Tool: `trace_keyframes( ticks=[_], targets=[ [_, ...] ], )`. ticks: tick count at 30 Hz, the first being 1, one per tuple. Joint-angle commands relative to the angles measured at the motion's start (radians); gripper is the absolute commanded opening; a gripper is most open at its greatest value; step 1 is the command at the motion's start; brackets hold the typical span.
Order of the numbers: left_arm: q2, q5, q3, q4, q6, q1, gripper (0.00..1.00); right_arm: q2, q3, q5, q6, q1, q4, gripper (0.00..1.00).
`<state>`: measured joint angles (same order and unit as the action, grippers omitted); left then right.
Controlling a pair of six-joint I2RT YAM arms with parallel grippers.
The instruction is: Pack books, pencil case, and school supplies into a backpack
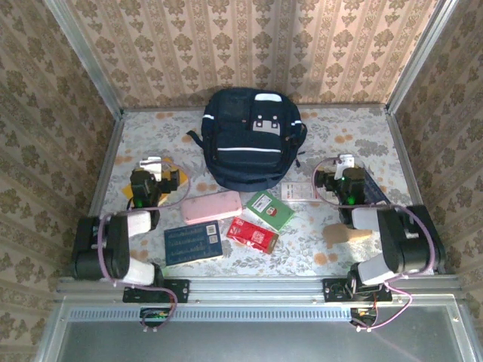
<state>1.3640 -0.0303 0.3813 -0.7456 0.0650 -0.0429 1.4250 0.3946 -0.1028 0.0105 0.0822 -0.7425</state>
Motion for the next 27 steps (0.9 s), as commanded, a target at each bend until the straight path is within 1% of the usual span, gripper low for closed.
trace_keyframes(
  ticks=[1, 2, 3, 5, 8, 9, 10, 11, 12, 13, 14, 16, 17, 18, 19, 20, 21, 22, 23, 24, 26, 27],
  targets=[
    [-0.196, -0.091, 0.033, 0.11, 0.065, -0.088, 1.0, -0.241, 0.083, -0.065, 0.078, 0.118, 0.172, 1.0],
    [-0.252, -0.091, 0.044, 0.12, 0.075, -0.121, 1.0, -0.304, 0.108, -0.095, 0.097, 0.176, 0.211, 1.0],
    [-0.308, -0.081, 0.061, 0.14, 0.07, -0.15, 1.0, -0.356, 0.138, -0.151, 0.137, 0.249, 0.254, 1.0],
    [-0.416, -0.06, 0.114, 0.222, 0.051, -0.213, 1.0, -0.417, 0.212, -0.239, 0.203, 0.383, 0.334, 1.0],
    [-0.525, -0.029, 0.216, 0.357, -0.006, -0.326, 1.0, -0.459, 0.34, -0.294, 0.215, 0.563, 0.497, 1.0],
    [-0.548, -0.013, 0.261, 0.425, -0.033, -0.364, 1.0, -0.461, 0.382, -0.343, 0.227, 0.635, 0.542, 1.0],
    [-0.559, -0.007, 0.303, 0.49, -0.043, -0.4, 1.0, -0.453, 0.413, -0.418, 0.242, 0.698, 0.56, 1.0],
    [-0.562, -0.038, 0.358, 0.587, -0.066, -0.454, 1.0, -0.437, 0.451, -0.535, 0.267, 0.77, 0.562, 1.0],
    [-0.552, -0.101, 0.415, 0.696, -0.107, -0.493, 1.0, -0.412, 0.494, -0.636, 0.292, 0.826, 0.572, 1.0],
    [-0.537, -0.153, 0.466, 0.787, -0.158, -0.517, 1.0, -0.395, 0.537, -0.688, 0.299, 0.857, 0.615, 1.0],
    [-0.513, -0.181, 0.525, 0.908, -0.238, -0.525, 1.0, -0.384, 0.595, -0.697, 0.259, 0.866, 0.708, 1.0],
    [-0.461, -0.213, 0.639, 1.157, -0.412, -0.512, 1.0, -0.395, 0.676, -0.655, 0.13, 0.863, 0.881, 1.0],
    [-0.433, -0.23, 0.705, 1.26, -0.496, -0.5, 1.0, -0.417, 0.697, -0.587, 0.09, 0.857, 0.93, 1.0],
    [-0.415, -0.16, 0.749, 1.321, -0.485, -0.471, 1.0, -0.444, 0.698, -0.459, 0.093, 0.842, 0.951, 1.0],
    [-0.407, -0.101, 0.771, 1.345, -0.488, -0.44, 1.0, -0.465, 0.683, -0.366, 0.114, 0.827, 0.937, 1.0],
    [-0.409, -0.075, 0.764, 1.352, -0.566, -0.406, 1.0, -0.487, 0.654, -0.315, 0.127, 0.815, 0.899, 1.0],
    [-0.418, 0.0, 0.732, 1.312, -0.616, -0.36, 1.0, -0.495, 0.637, -0.283, 0.136, 0.806, 0.873, 1.0],
    [-0.426, 0.064, 0.709, 1.271, -0.65, -0.327, 1.0, -0.486, 0.643, -0.286, 0.116, 0.798, 0.879, 1.0],
    [-0.423, 0.105, 0.69, 1.247, -0.682, -0.306, 1.0, -0.447, 0.696, -0.306, 0.065, 0.779, 0.949, 1.0],
    [-0.402, 0.117, 0.704, 1.265, -0.689, -0.297, 1.0, -0.378, 0.78, -0.328, 0.006, 0.747, 1.067, 1.0],
    [-0.332, 0.115, 0.772, 1.368, -0.665, -0.295, 1.0, -0.243, 0.926, -0.325, -0.066, 0.695, 1.26, 1.0],
    [-0.291, 0.11, 0.803, 1.42, -0.654, -0.296, 1.0, -0.189, 0.962, -0.329, -0.056, 0.687, 1.307, 1.0]
  ],
)
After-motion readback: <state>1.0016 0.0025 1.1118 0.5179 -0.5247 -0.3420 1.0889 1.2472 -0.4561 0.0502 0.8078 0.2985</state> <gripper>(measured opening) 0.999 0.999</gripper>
